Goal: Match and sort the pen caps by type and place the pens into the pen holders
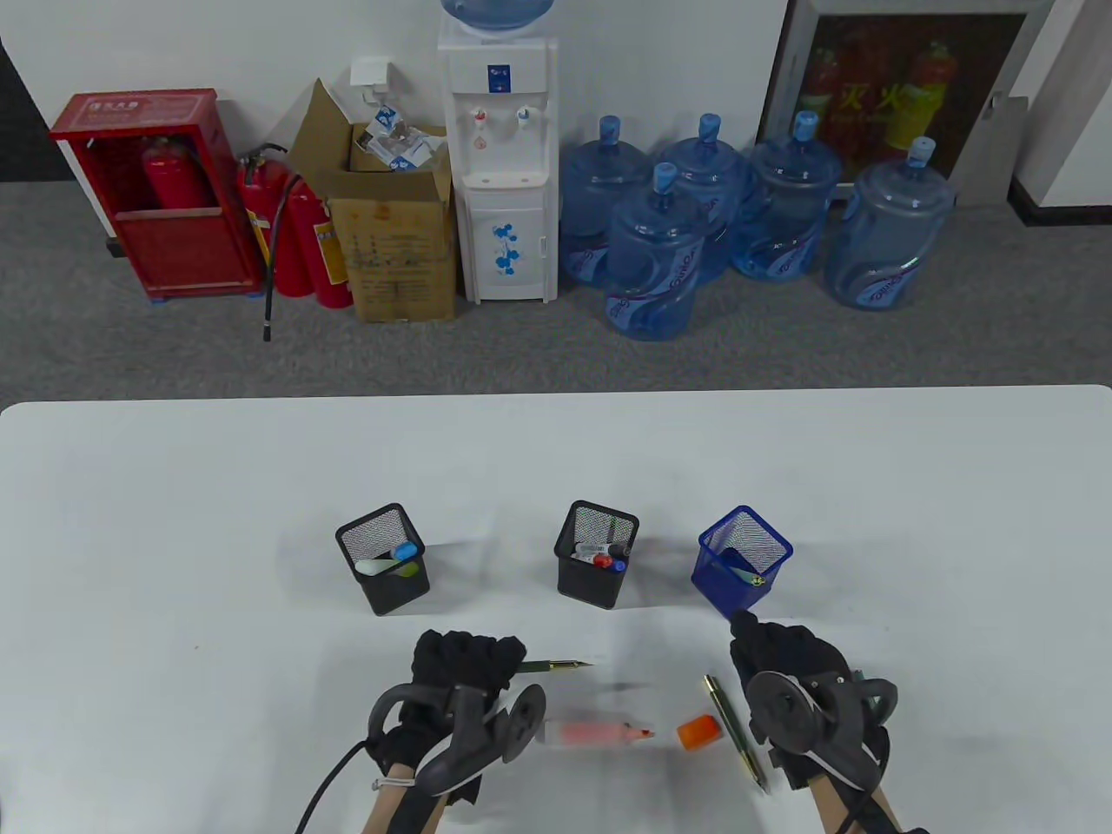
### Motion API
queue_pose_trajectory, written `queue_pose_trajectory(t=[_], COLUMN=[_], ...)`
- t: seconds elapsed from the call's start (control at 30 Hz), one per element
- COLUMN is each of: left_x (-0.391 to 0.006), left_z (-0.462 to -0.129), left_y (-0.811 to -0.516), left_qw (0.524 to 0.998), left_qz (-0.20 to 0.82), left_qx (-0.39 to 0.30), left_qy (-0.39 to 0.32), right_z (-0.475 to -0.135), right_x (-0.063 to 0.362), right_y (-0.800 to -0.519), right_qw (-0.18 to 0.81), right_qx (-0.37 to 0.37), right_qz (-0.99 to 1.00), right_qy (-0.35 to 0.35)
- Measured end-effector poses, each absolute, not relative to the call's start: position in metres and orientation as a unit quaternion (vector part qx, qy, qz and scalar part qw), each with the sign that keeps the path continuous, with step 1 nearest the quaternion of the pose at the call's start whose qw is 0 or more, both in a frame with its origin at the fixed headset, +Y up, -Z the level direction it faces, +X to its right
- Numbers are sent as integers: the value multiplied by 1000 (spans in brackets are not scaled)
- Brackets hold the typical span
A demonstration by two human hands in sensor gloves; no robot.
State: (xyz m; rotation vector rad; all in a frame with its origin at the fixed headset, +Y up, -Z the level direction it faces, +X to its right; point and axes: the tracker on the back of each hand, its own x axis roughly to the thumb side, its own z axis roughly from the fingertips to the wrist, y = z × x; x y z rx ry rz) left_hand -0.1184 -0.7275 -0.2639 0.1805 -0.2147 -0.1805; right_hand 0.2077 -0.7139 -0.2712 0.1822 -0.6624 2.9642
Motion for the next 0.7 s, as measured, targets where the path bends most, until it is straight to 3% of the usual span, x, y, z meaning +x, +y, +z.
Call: queue_pose_trajectory(t=[0.17,0.3,0.43,0.7], left_x=[-140,-142,-139,-137], left_z=[-262,-262,-262,-261], left_y=[-724,-726,-727,-730], left_qw=[991,992,992,992], left_qz=[-39,-34,-42,-43], left_qx=[89,80,77,69], left_qy=[-91,-87,-92,-96], right_z=[-280,-285,-293,-308], right_x=[226,237,231,207], right_y=[-704,-705,-719,-744], right_qw=[21,-71,-83,-134], right_qx=[20,-1,-16,-47], right_qz=[980,987,994,990], right_qy=[-196,-145,-65,-5])
